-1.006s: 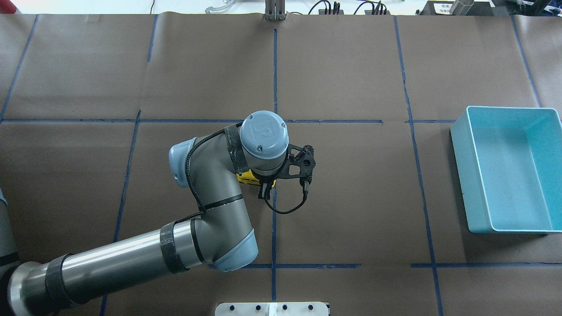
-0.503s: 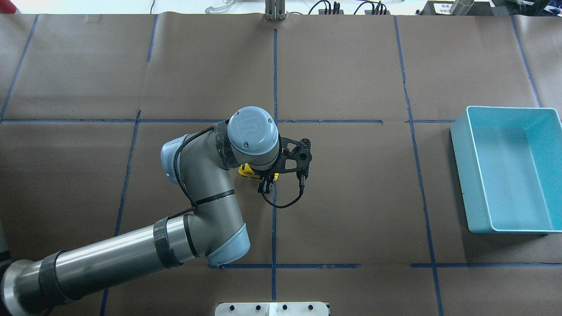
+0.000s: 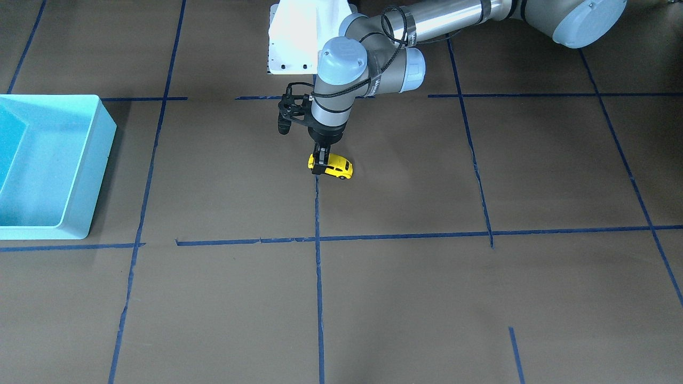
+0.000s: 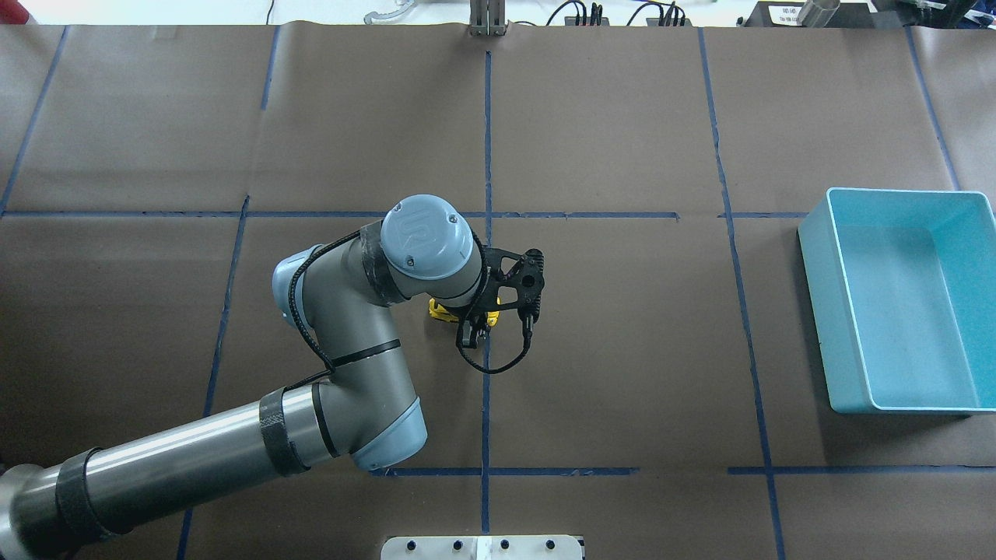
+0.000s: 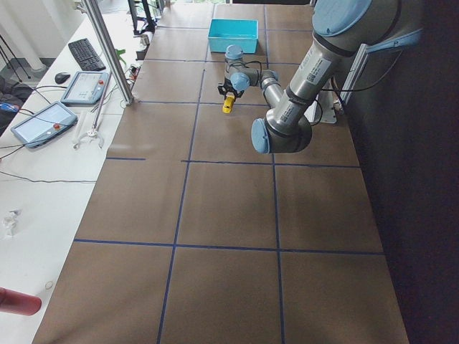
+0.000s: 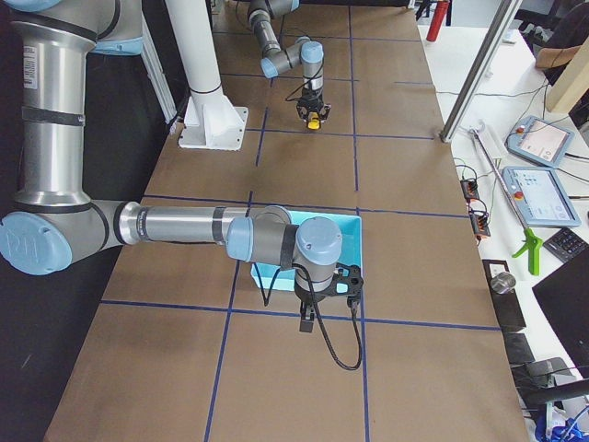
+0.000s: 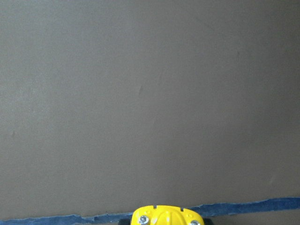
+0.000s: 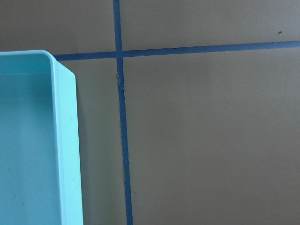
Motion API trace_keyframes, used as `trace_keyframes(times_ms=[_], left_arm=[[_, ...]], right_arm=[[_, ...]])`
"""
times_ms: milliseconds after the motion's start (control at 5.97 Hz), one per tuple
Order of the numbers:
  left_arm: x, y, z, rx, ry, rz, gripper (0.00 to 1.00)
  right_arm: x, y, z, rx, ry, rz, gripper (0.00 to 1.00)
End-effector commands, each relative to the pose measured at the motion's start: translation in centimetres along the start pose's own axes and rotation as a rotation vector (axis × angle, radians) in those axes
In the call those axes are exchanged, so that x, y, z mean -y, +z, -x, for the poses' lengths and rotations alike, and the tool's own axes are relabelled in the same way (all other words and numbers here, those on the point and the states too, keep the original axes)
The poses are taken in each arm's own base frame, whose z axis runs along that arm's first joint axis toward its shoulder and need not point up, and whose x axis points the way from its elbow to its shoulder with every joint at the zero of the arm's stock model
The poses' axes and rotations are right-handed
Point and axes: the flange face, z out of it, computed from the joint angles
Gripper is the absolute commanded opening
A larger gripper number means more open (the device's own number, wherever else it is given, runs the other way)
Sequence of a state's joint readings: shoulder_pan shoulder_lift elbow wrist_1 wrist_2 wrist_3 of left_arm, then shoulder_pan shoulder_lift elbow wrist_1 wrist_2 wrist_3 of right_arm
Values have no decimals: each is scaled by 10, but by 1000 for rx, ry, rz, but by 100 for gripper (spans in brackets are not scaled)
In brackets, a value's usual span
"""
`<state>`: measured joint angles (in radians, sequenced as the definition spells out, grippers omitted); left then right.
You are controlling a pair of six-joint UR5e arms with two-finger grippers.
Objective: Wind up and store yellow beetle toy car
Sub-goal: 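Drag the car backward along the table with the left gripper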
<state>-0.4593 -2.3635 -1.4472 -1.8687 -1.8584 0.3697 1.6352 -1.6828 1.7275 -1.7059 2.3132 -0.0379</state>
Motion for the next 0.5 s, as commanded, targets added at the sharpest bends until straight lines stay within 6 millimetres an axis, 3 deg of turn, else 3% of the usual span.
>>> trace_keyframes(times_ms=[0,335], left_arm=[[-11,4,-1,-4,-7,-16,0],[-27,4,5,-14,-12,-25,0]], right_arm=[[0,0,0,0,0,0,100],[1,-1,1,0,-1,-2,100]])
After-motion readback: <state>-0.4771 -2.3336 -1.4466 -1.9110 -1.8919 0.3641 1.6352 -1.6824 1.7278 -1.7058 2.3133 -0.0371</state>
